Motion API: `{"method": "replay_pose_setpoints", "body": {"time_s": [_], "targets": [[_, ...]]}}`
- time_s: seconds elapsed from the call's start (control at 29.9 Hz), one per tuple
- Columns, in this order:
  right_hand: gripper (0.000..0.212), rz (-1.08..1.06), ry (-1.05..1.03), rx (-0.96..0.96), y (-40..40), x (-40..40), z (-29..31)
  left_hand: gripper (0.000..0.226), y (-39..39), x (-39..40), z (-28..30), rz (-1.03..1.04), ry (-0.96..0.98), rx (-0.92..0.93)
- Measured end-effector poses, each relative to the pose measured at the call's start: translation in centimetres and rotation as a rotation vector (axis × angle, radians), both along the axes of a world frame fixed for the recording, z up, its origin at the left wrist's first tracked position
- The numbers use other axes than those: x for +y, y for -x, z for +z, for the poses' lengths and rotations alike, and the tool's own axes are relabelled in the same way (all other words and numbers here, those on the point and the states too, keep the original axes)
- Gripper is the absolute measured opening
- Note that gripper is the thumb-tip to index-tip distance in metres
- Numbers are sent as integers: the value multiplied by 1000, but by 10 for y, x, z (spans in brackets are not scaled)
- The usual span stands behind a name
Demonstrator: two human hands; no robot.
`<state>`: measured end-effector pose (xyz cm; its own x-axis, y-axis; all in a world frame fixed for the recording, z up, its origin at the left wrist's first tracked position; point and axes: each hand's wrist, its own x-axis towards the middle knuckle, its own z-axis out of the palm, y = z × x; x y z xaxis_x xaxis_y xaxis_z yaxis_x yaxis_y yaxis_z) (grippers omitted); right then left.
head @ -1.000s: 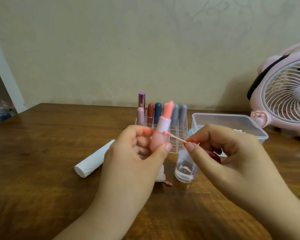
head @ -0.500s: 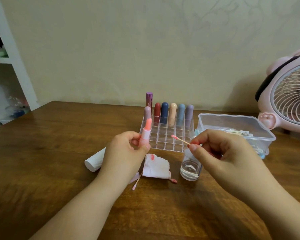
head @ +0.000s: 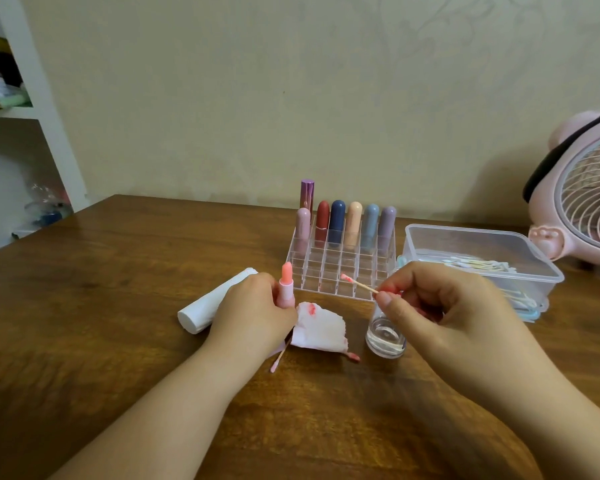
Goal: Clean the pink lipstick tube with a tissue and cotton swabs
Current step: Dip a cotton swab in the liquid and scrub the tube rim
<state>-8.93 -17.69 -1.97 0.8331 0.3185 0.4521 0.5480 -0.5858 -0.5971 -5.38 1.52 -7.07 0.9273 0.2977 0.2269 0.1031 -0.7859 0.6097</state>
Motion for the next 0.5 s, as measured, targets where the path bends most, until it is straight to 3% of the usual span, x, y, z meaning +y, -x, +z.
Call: {"method": "replay_pose_setpoints", "body": {"time_s": [0.3, 0.4, 0.5], "targets": [[10, 18, 24, 17, 0, 3, -3, 23, 5, -3, 7, 3, -4, 78], [10, 15, 29, 15, -1, 3, -4, 32, 14, -5, 20, 26, -175, 92], [10, 13, 35, 24, 0, 3, -4, 22, 28, -6, 35, -17, -323, 97]]}}
